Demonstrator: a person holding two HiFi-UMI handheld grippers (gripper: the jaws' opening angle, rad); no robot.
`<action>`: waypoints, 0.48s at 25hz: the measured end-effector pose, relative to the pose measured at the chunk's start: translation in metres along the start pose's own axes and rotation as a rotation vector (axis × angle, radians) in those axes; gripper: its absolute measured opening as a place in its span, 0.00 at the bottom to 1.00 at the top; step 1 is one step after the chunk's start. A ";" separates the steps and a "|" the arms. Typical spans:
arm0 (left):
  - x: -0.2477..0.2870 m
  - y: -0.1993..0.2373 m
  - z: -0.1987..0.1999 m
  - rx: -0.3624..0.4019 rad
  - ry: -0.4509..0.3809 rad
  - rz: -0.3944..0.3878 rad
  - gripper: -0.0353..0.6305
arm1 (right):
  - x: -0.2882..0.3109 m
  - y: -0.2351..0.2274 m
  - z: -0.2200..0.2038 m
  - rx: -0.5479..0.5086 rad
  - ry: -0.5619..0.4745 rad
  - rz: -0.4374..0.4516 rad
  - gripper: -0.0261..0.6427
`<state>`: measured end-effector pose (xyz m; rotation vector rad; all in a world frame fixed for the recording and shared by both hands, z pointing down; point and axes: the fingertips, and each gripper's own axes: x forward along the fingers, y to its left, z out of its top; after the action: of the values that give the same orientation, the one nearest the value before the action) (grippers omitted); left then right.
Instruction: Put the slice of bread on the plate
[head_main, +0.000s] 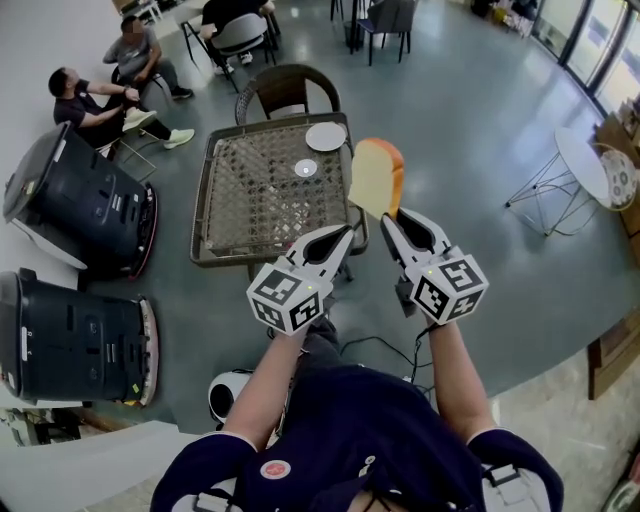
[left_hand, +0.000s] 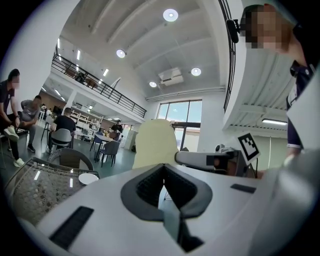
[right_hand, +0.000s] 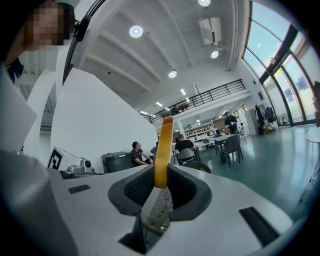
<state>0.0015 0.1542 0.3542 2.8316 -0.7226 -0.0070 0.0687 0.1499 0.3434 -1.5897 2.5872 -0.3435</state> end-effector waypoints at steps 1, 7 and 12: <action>0.005 0.007 0.000 -0.003 0.005 -0.003 0.06 | 0.007 -0.004 0.000 0.003 0.001 -0.003 0.16; 0.030 0.055 0.004 -0.016 0.027 -0.018 0.06 | 0.055 -0.029 0.000 0.025 0.009 -0.019 0.16; 0.047 0.100 0.011 -0.029 0.045 -0.029 0.06 | 0.100 -0.046 0.003 0.042 0.017 -0.036 0.16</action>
<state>-0.0053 0.0441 0.3672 2.8051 -0.6659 0.0418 0.0639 0.0402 0.3561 -1.6282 2.5487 -0.4135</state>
